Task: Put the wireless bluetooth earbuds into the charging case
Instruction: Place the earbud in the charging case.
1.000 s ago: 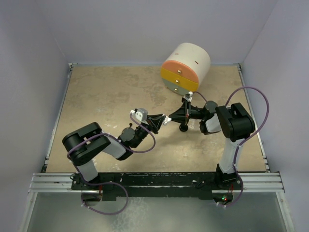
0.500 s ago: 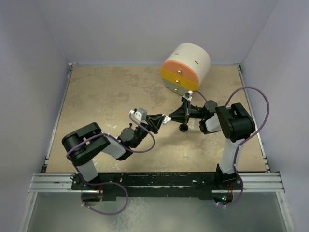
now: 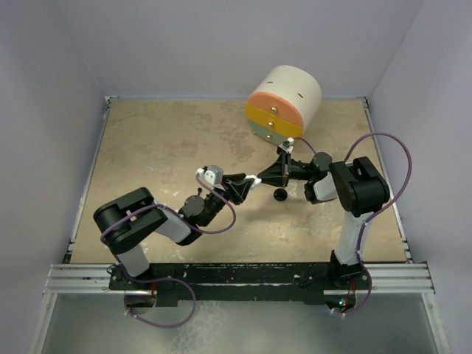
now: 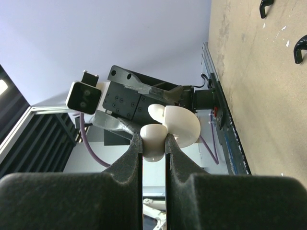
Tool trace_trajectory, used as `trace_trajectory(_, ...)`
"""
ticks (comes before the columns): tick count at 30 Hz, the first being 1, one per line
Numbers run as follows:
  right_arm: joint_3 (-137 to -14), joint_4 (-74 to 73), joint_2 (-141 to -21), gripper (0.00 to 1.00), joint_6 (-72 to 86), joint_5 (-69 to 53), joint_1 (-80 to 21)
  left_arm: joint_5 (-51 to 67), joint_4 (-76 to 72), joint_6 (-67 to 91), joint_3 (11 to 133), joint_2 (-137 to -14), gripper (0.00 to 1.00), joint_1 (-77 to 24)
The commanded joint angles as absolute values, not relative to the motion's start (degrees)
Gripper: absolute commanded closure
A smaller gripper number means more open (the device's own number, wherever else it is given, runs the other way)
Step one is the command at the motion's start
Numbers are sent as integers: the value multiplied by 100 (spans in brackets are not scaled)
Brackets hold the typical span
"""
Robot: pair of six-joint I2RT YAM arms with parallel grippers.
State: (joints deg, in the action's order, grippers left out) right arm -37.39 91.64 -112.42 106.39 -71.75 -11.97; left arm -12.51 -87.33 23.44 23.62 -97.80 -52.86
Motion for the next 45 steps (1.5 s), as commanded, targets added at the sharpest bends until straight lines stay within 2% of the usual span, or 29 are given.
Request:
trace_trajectory(1, -3930, 13693, -11085, 100, 10704, -7158, -1204, -1345, -9863, 2443, 2286, -9582, 57, -5299)
trace_trajectory(4, -3912, 13693, -11116, 100, 10696, -7154, -1204, -1794, -9869, 2557, 2234, -9344, 47, -5273)
trace_trajectory(12, -3856, 13693, -11095, 100, 10646, -7155, -1204, -2566, -9674, 2667, 2139, -8559, 33, -5222)
trace_trajectory(17, -3861, 13693, -11079, 100, 10636, -7162, -1203, -2678, -7793, 2730, 2432, -8062, 32, -5221)
trace_trajectory(24, -3867, 13693, -11077, 100, 10635, -7185, -1204, -2775, -6184, 2569, 2716, -7781, 28, -5221)
trace_trajectory(40, -3824, 13693, -11127, 100, 10583, -7207, -1204, -2923, -2906, 2534, 3575, -7274, 23, -5221)
trace_trajectory(45, -3812, 13693, -11138, 100, 10574, -7209, -1204, -2701, -2426, 2583, 3775, -7349, 23, -5221)
